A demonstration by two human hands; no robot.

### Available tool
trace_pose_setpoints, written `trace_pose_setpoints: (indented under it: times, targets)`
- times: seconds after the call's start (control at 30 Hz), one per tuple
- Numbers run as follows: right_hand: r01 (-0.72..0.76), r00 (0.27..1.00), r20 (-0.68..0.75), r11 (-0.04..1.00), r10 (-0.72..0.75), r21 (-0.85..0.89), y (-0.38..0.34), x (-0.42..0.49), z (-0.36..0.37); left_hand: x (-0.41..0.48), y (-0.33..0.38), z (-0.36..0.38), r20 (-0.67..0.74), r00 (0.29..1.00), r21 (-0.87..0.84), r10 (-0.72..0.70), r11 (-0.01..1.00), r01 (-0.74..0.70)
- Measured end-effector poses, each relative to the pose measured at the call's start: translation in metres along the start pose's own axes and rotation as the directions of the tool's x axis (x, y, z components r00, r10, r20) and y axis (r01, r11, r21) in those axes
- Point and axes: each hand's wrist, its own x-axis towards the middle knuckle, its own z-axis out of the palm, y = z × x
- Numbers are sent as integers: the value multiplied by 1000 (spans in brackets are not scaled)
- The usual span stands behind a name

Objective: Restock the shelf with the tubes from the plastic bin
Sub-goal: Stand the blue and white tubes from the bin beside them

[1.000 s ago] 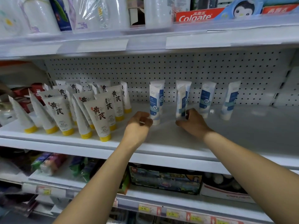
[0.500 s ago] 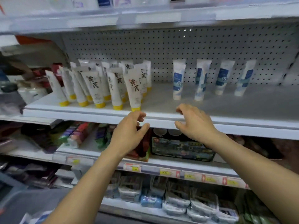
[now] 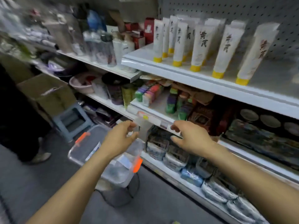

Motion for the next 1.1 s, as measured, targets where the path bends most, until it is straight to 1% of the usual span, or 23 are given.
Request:
trace_pose_setpoints:
  times: [0.13, 0.27, 0.37, 0.47, 0.6, 0.73, 0.8, 0.87, 0.97, 1.03, 1.1]
  targets:
    - [96, 978, 179, 993, -108, 73, -46, 55, 58, -8, -81, -3, -2, 971, -71, -238, 969, 237]
    - [131, 925, 334, 977, -181, 168, -83, 114, 119, -6, -154, 4, 27, 887, -183, -460, 870, 457]
    - [100, 875, 446, 972, -188, 213, -104, 158, 171, -1, -202, 15, 57, 790, -235, -611, 761, 605]
    - [18, 803, 576, 973, -150, 228, -113, 198, 233, 18, -245, 35, 127, 721, -232, -681, 686, 689]
    - [-74, 700, 709, 978, -87, 193, -110, 239, 315, 56, -294, 71, 190, 659, -167, -727, 638, 752]
    - [-136, 591, 807, 985, -7, 108, -93, 257, 395, 87, -337, 123, 274, 618, -119, -737, 612, 782]
    - [-162, 559, 828, 985, 42, 59, -87, 260, 430, 101, -355, 150, 278, 610, -89, -742, 613, 785]
    - [-203, 549, 828, 979, 115, -2, -87, 260, 457, 110, -371, 174, 242, 633, -29, -735, 647, 762]
    - [-223, 576, 788, 969, 219, -106, -91, 255, 488, 120, -394, 206, 198, 691, 78, -695, 714, 696]
    - [-241, 574, 769, 955, 283, -172, -89, 251, 506, 125, -406, 225, 200, 702, 202, -683, 730, 652]
    - [-274, 562, 756, 938, 337, -215, -87, 249, 522, 132, -413, 238, 198, 735, 358, -649, 745, 562]
